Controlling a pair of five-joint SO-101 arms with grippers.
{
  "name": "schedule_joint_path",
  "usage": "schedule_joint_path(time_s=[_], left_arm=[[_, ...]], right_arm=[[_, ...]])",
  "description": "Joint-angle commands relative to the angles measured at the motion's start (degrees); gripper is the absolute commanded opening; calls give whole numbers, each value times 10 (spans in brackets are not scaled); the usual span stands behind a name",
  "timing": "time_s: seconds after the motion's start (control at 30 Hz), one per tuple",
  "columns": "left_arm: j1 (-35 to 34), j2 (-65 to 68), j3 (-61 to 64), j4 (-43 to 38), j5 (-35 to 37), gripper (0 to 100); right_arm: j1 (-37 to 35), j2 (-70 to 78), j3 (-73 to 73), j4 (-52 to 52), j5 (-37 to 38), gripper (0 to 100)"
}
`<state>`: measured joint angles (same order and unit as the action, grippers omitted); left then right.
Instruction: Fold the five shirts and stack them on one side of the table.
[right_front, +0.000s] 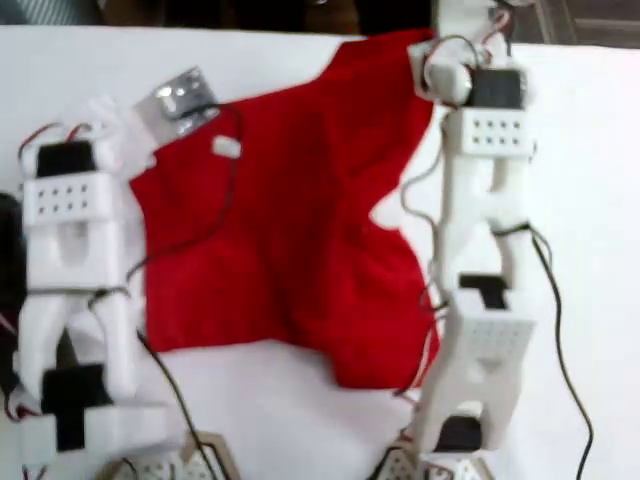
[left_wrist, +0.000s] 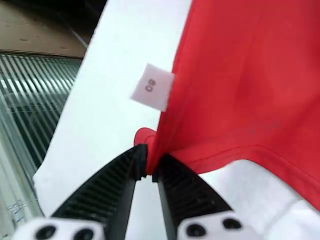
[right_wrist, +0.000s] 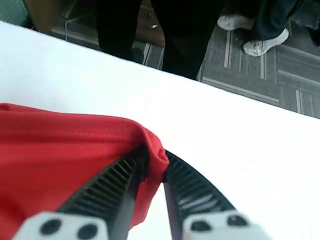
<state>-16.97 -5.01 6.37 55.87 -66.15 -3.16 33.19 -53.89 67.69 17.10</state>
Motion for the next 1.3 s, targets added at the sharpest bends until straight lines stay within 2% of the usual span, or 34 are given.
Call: schedule_joint_path(time_s=[0.0, 0.37, 0.43, 0.67, 0.8, 1.0, 1.27], left_arm=[[2, 16, -2, -13, 4, 24], [1, 23, -8, 253, 0, 24], [2, 23, -8, 296, 0, 24], [4, 22, -7, 399, -1, 24], [20, 21, -2, 443, -1, 24], [24, -62, 44, 447, -2, 24], [29, -213, 320, 312, -2, 24]], right_arm=[[0, 17, -11, -19, -2, 20], [0, -30, -11, 209, 1, 20], [0, -46, -11, 246, 25, 20], [21, -104, -4, 337, 69, 21], [43, -170, 90, 337, 105, 21], [45, -347, 368, 294, 129, 21], [51, -571, 789, 105, 156, 21]])
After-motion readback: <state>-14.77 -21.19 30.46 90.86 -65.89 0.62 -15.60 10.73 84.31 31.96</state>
